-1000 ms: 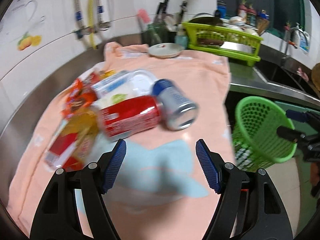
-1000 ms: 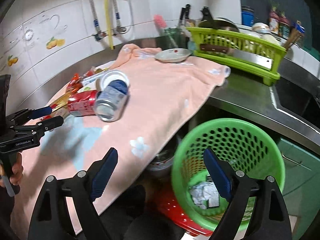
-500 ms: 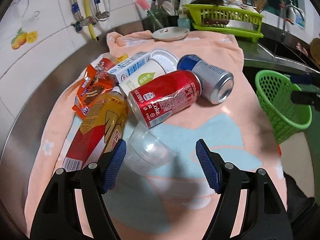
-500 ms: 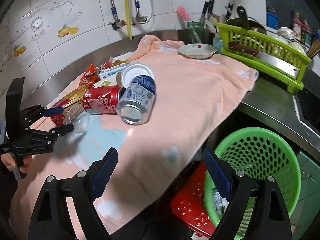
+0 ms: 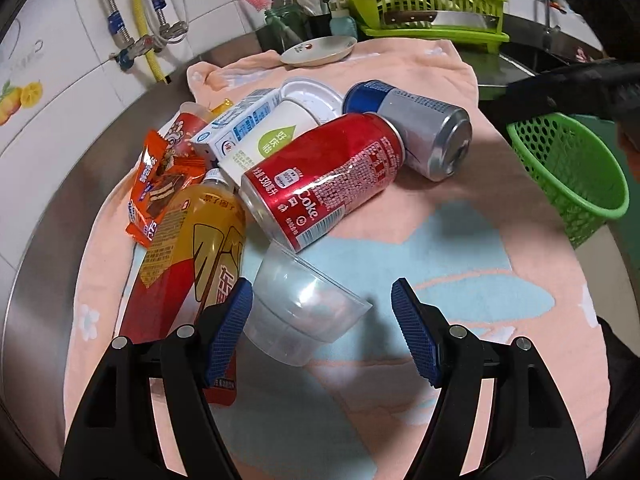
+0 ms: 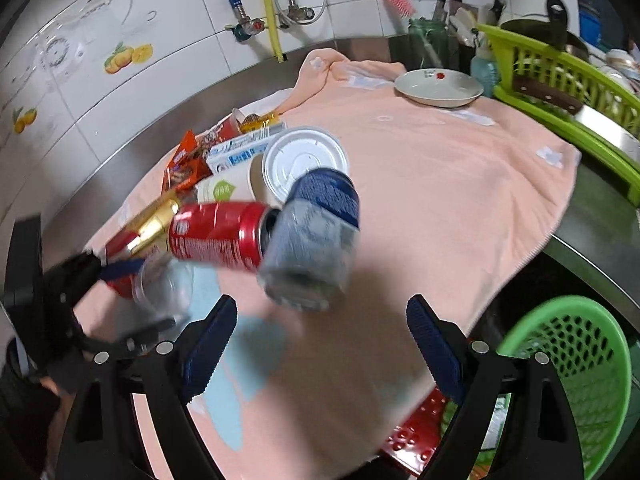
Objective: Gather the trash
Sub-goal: 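Grasp the blue-silver can with the right gripper while the left grasps the clear cup, then drop the blue can and clear cup into the green basket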
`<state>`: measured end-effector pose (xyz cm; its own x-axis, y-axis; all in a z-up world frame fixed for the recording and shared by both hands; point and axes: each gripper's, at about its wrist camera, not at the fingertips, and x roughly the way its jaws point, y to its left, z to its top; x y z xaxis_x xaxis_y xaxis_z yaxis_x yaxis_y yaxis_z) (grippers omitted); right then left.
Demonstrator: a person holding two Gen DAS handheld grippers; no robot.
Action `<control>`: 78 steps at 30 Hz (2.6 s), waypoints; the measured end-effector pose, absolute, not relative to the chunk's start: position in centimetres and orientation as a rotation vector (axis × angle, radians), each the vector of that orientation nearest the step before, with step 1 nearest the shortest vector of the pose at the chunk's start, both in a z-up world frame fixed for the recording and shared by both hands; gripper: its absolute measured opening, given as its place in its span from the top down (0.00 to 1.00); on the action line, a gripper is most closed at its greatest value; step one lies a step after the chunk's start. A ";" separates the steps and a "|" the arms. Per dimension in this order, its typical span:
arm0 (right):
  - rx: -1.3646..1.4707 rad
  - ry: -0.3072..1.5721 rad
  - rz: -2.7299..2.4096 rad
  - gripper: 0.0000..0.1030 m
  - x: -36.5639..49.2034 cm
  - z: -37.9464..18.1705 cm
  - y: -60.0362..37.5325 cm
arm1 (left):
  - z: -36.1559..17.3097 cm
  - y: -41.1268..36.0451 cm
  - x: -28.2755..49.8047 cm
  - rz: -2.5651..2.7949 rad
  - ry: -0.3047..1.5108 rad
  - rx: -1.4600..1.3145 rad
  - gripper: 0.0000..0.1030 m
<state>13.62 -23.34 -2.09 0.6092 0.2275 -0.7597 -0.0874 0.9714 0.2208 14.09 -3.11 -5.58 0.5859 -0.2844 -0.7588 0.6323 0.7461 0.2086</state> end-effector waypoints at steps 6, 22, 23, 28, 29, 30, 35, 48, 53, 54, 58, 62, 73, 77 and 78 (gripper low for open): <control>0.225 0.948 0.176 0.25 17.9 -2.5 -23.1 | -5.6 -2.5 14.7 -0.566 0.784 0.464 0.34; 0.387 1.087 0.199 0.32 22.7 -6.4 -23.5 | -6.1 -2.2 15.5 -0.597 0.814 0.495 0.33; 0.397 1.094 0.204 0.32 22.8 -6.6 -23.6 | -6.1 -2.3 15.6 -0.597 0.813 0.498 0.33; 0.400 1.083 0.213 0.37 22.7 -6.4 -23.6 | -6.1 -2.5 15.7 -0.584 0.805 0.488 0.38; 0.391 1.081 0.213 0.38 22.6 -6.4 -23.5 | -6.1 -2.4 15.7 -0.580 0.804 0.482 0.38; 0.380 1.075 0.210 0.38 22.4 -6.3 -23.5 | -6.1 -2.3 15.7 -0.577 0.803 0.475 0.38; 0.366 1.040 0.215 0.38 20.8 -5.6 -23.7 | -5.8 -2.1 15.4 -0.566 0.808 0.428 0.39; 0.329 0.918 0.114 0.38 11.4 -3.0 -29.6 | -2.9 -3.9 11.7 -0.627 0.769 0.318 0.39; 0.289 0.932 -0.035 0.38 7.0 -4.4 -34.4 | -1.4 -6.8 9.8 -0.695 0.737 0.309 0.39; 0.289 0.939 -0.068 0.38 6.2 -5.0 -35.5 | -1.1 -7.6 9.5 -0.714 0.733 0.307 0.39; 0.273 0.963 -0.174 0.38 3.5 -7.1 -39.0 | -0.6 -11.4 8.2 -0.771 0.722 0.321 0.39; 0.263 0.982 -0.233 0.37 2.3 -8.7 -41.5 | -0.3 -15.3 7.0 -0.824 0.720 0.325 0.39; 0.343 0.955 -0.261 0.32 -0.5 -10.3 -45.5 | -0.8 -25.2 5.3 -0.928 0.753 0.335 0.39; 0.334 0.913 -0.276 0.31 -2.4 -8.9 -46.5 | -1.9 -28.1 5.2 -0.949 0.792 0.334 0.39; 0.332 0.905 -0.280 0.30 -2.5 -8.6 -46.6 | -2.3 -28.8 5.1 -0.955 0.801 0.337 0.39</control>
